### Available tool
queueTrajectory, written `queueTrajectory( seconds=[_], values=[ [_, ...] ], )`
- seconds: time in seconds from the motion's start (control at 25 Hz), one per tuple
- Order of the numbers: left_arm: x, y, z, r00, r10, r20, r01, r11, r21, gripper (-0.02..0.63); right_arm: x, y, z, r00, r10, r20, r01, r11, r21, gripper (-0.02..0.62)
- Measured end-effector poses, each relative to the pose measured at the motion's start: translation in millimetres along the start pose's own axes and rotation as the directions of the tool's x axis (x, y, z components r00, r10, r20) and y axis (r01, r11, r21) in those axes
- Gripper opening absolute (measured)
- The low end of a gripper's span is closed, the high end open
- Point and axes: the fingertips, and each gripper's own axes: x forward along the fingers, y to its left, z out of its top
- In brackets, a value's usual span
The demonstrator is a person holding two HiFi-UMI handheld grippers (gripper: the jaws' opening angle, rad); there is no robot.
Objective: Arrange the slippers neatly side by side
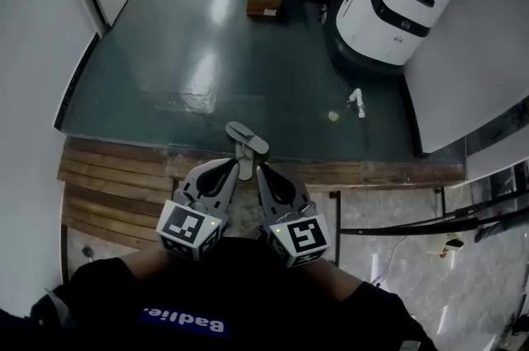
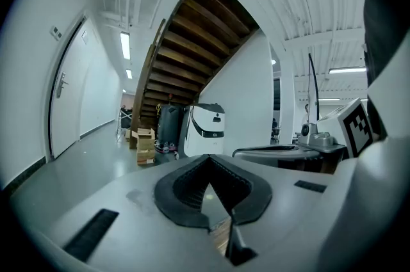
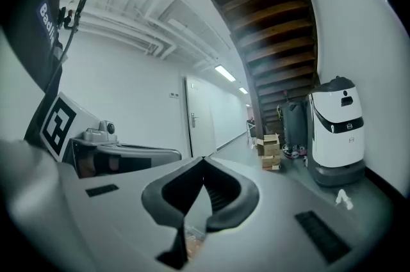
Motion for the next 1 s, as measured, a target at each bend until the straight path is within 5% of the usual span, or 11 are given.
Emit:
queueTrajectory(
  seconds=[0.6, 1.0],
  values=[
    [30, -10, -12, 0.998, 0.044, -0.038, -0.044, 0.999, 0.000, 0.002, -8, -39, -13, 0.999, 0.039, 0.001, -0.039, 0.995, 0.087, -0.002],
    [60, -29, -12, 0.986, 0.163, -0.042, -0.163, 0.987, 0.004, 0.002, -21, -85, -23, 0.994, 0.109, 0.022, -0.111, 0.987, 0.113, -0.002]
  ],
)
